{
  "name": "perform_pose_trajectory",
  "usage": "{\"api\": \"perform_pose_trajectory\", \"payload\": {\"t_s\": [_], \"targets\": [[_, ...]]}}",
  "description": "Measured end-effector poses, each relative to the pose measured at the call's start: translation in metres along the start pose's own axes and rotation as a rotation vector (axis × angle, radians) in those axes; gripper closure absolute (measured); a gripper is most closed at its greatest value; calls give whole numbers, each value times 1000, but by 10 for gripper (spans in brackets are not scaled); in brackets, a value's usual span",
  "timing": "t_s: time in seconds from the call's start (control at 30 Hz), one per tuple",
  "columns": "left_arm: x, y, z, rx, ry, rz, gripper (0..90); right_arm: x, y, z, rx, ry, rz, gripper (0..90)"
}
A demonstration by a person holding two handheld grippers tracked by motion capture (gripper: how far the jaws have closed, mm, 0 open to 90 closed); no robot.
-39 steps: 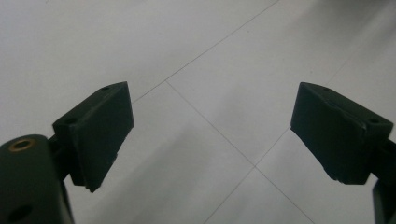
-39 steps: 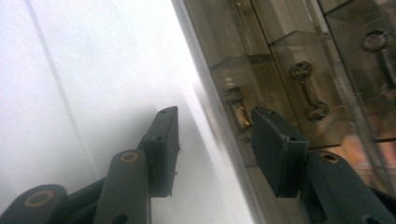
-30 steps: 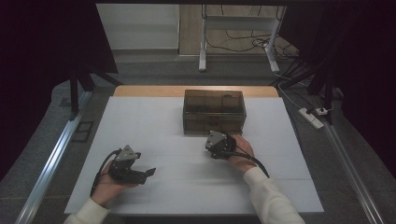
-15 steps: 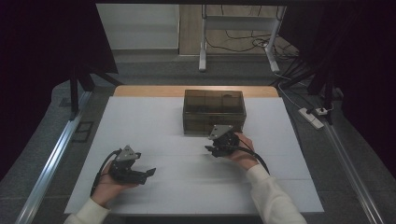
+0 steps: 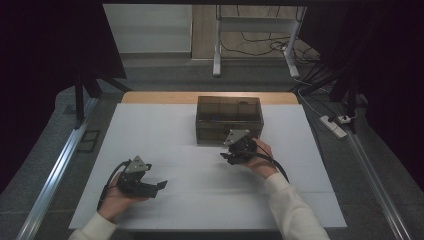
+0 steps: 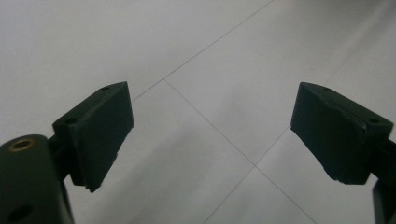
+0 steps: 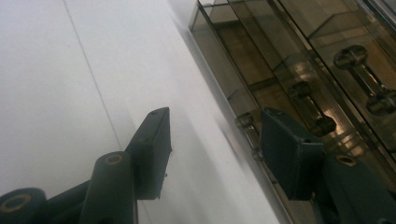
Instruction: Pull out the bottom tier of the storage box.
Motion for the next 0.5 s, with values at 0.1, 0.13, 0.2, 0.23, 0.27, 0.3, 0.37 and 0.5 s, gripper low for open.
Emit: {"api": "perform_pose_trajectory", "payload": {"t_s": [0.1,0.13,0.2,0.23,0.27,0.3,0.37,0.5], "targets": [[0,0,0,-1,0,-2,124,-2,-1,4,-3,-2,-13,435],[0,0,0,-1,0,-2,124,-3,-2,5,-6,-3,-18,434],[0,0,0,-1,-2,-3,124,-5,-2,8,-17,-3,-21,434],[0,-1,0,-2,-2,-4,124,-6,-3,10,-17,-9,-22,434],[0,-1,0,-1,-2,-5,124,-7,-3,11,-14,-13,-25,433],[0,-1,0,-2,-3,-5,124,-8,-3,12,-12,-10,-27,432],[0,-1,0,-3,-2,-5,124,-9,-4,14,-8,-11,-29,429],[0,-1,0,-3,-1,-4,124,-10,-6,15,1,-13,-34,429]]}}
Point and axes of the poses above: each handheld gripper's, and its own axes: y roughly backward along the jaws, x roughly out of its top, z roughly to its right, the point moved 9 cm from there along -y, roughly forward along the jaws, and after that the axes turned 1 degree about z, right-handed, at the moved point
